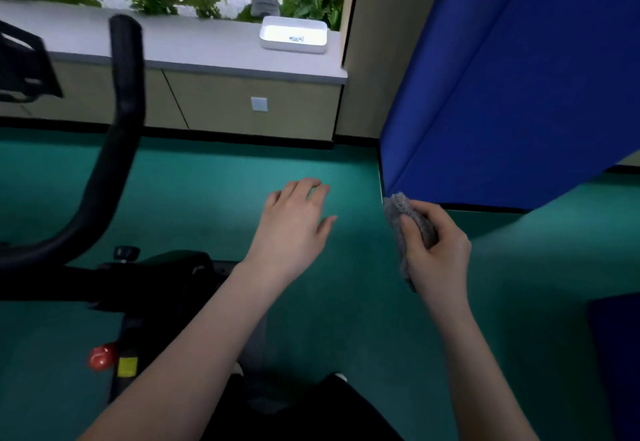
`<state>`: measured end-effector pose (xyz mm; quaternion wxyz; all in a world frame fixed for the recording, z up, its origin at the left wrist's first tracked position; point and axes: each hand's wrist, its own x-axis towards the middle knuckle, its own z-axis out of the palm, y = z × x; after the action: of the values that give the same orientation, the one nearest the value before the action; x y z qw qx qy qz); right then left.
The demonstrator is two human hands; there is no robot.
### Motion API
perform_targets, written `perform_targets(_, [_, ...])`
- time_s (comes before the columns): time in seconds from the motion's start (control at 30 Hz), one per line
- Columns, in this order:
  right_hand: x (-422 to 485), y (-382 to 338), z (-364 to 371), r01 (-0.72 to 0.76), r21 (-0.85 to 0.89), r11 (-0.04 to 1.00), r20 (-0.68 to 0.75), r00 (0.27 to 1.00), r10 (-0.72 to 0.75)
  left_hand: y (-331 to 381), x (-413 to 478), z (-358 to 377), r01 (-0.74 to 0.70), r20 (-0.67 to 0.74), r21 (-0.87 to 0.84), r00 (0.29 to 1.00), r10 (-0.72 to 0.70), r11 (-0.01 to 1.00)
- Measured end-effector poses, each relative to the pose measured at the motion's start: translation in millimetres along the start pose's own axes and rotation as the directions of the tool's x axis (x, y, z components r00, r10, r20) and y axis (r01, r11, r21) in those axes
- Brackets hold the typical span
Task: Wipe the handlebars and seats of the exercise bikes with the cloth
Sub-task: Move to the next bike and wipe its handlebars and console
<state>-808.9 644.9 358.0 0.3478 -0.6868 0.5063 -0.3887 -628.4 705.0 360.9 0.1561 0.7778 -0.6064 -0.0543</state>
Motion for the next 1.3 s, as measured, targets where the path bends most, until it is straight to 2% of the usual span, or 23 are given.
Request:
perform_targets(0.3, [1.6, 75.6, -93.0, -0.128, 0.023, 0.992, -0.015, 0.992, 0.128, 62.6, 3.9, 79.3, 0.016, 0.239, 0.002, 0.971, -0.016, 1.000])
perform_targets(0.5, [3.9, 104.0, -100.3, -0.217, 0.083, 0.973, -0.023, 0.975, 0.219, 44.6, 7.9, 113.4, 0.255, 0.426, -0.226, 0.894, -0.140, 0.940])
perform_targets(0.77, [58.3, 113.3, -64.5, -0.209, 0.077, 0.975, 0.059, 0.977, 0.205, -5.0, 38.5, 153.2, 0.373, 0.590, -0.089, 0.767, -0.253, 0.924])
perform_targets(0.9, [111.4, 108.8, -32.4, -0.183, 0.037, 0.982, 0.125, 0.976, 0.177, -26.8, 72.4, 164.9, 0.369, 0.615, -0.010, 0.735, -0.285, 0.930])
perform_targets(1.0, [155.8, 98.5, -6.8, -0.152, -0.009, 0.988, 0.201, 0.968, 0.150, -39.5, 103.0, 164.1, 0.323, 0.606, 0.056, 0.741, -0.289, 0.945])
perform_targets(1.17, [226.8, 76.4, 30.0, -0.069, -0.021, 0.997, 0.253, 0.965, 0.072, -62.5, 167.6, 149.4, 0.283, 0.465, 0.077, 0.838, -0.286, 0.956])
perform_targets(1.3, [269.2, 70.9, 52.4, -0.052, -0.004, 0.999, 0.311, 0.949, 0.050, -74.8, 211.3, 131.7, 0.351, 0.351, 0.014, 0.875, -0.333, 0.936])
